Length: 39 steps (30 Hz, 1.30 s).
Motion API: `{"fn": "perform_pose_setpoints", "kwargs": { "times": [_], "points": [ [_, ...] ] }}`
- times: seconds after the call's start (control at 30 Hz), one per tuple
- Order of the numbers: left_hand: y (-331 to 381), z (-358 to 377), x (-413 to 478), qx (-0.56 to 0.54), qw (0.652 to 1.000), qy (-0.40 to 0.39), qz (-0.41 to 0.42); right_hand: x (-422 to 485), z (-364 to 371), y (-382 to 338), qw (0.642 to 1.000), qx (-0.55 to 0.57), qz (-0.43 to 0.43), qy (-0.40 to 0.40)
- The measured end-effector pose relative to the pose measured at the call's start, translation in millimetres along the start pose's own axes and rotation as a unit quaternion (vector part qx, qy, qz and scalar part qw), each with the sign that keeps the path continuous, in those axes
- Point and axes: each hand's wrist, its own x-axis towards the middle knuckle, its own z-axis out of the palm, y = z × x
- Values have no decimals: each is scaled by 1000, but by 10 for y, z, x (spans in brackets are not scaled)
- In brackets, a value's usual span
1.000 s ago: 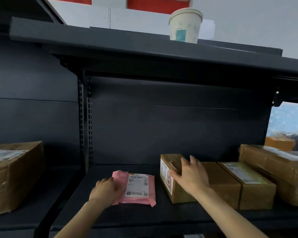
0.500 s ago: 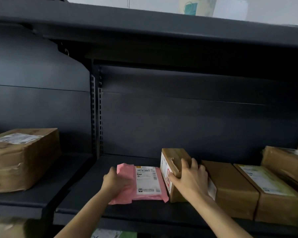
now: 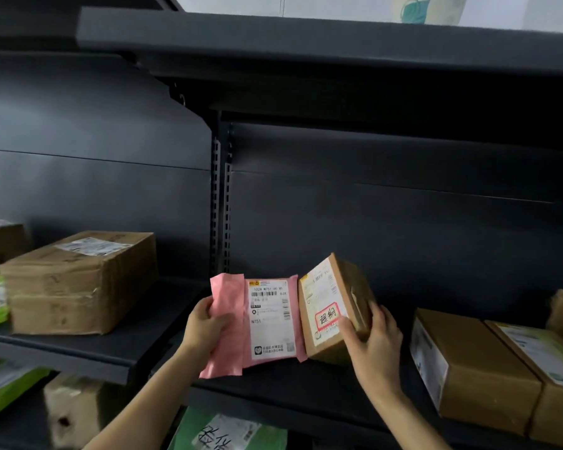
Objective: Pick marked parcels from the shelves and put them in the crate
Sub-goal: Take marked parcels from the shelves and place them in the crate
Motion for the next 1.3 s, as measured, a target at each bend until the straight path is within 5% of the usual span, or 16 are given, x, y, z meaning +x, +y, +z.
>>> {"fn": "perform_pose_setpoints", "kwargs": {
  "times": [0.27, 0.4, 0.53, 0.63, 0.8, 0.97, 1.13, 1.2, 1.3],
  "points": [
    [24, -224, 166, 36, 999, -10, -26, 43, 135, -19, 998, 64, 20, -6],
    [-57, -296, 327, 161, 984, 4, -79, 27, 167, -42, 993, 109, 40, -9],
    [-26, -121, 223, 348, 934, 53, 62, -23, 148, -55, 988, 145, 52, -8],
    [48, 220, -72, 295, 943, -48, 144, -64, 80, -51, 981, 184, 60, -7],
    [137, 716, -572, 35, 958, -284, 5, -163, -91, -58, 964, 263, 47, -15],
    [125, 975, -752, -101, 932, -347, -18, -242, -382, -35, 960, 270, 38, -59],
    [145, 1089, -809, -93, 940, -327, 24, -265, -847, -24, 987, 128, 5, -101],
    [124, 1129, -811, -84, 952, -295, 22, -181, -1032, 82, 999, 1, -30, -30],
    [70, 1187, -842, -70, 962, -264, 10, -3, -1291, 312, 971, -236, -19, 4]
  ]
}}
